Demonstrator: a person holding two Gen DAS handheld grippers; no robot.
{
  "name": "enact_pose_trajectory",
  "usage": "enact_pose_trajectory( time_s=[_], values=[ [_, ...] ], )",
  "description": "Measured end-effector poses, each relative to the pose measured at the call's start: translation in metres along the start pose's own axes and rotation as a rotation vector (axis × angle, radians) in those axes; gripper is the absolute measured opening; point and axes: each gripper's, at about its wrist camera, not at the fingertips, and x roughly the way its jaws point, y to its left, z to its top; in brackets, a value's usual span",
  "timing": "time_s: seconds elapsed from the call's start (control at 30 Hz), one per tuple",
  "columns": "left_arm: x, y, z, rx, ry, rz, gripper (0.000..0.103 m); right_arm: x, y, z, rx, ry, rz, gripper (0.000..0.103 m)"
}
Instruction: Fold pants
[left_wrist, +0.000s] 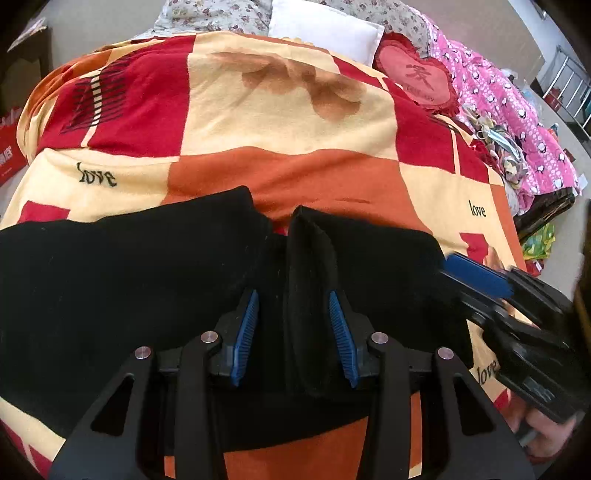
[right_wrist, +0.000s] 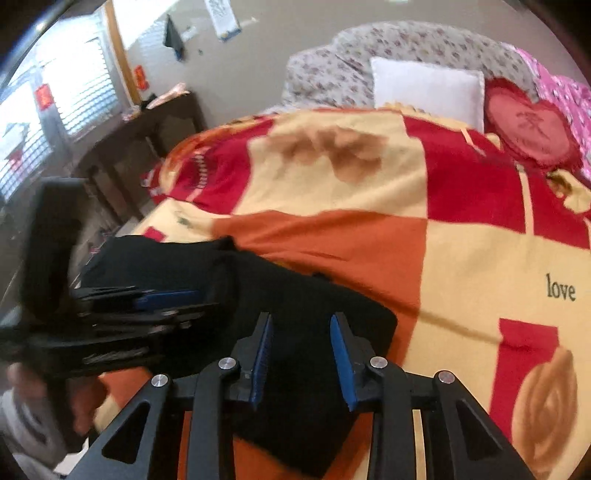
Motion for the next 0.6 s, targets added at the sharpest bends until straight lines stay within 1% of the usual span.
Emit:
enact_pose_trajectory(
  time_s=[0.03,0.07,0.1,0.13,0.17,0.23,0.27,0.3,0.37,0.4,0.47,0.5,0.57,0.6],
  values=[
    [-0.001,0.001,0.0,-0.005,-0.003,-0.003,0.04,0.0,0.004,-0.005,-0.012,0.006,-0.004,0.031],
    [-0.002,0.003,-0.001,-0.016,-0.006,-0.01,0.039,0.006,0.007,-0.011,-0.017,0.029,-0.01,0.031],
    [-0.004,0.005,-0.002,-0.027,-0.009,-0.018,0.039,0.016,0.009,-0.018,-0.021,0.074,-0.012,0.032],
    [-0.008,0.008,-0.004,-0.037,-0.008,-0.025,0.04,0.022,0.011,-0.024,-0.032,0.088,-0.025,0.032],
    [-0.012,0.011,-0.006,-0.045,-0.007,-0.023,0.039,0.02,0.014,-0.024,-0.041,0.05,-0.036,0.032],
    [-0.027,0.021,-0.011,-0.056,-0.022,-0.005,0.039,0.017,0.016,-0.017,-0.01,0.067,-0.031,0.032],
    [-0.037,0.029,-0.014,-0.063,-0.037,0.01,0.04,0.015,0.018,-0.014,-0.007,0.055,-0.014,0.032],
    [-0.048,0.038,-0.018,-0.076,-0.05,0.024,0.04,0.012,0.025,-0.011,-0.013,0.034,0.013,0.034],
    [-0.072,0.064,-0.025,-0.124,-0.082,0.047,0.04,0.011,0.045,-0.001,-0.04,0.001,0.101,0.041],
    [-0.084,0.079,-0.029,-0.153,-0.102,0.064,0.04,0.013,0.059,0.002,-0.059,-0.009,0.178,0.048],
    [-0.107,0.111,-0.038,-0.21,-0.137,0.125,0.04,0.022,0.089,0.005,-0.101,0.005,0.314,0.049],
    [-0.118,0.128,-0.043,-0.241,-0.156,0.17,0.04,0.03,0.109,0.005,-0.135,0.024,0.356,0.049],
    [-0.139,0.167,-0.055,-0.315,-0.189,0.272,0.041,0.045,0.144,0.005,-0.214,0.051,0.387,0.049],
    [-0.145,0.181,-0.059,-0.343,-0.198,0.298,0.045,0.055,0.163,0.005,-0.259,0.07,0.394,0.049]
  ],
)
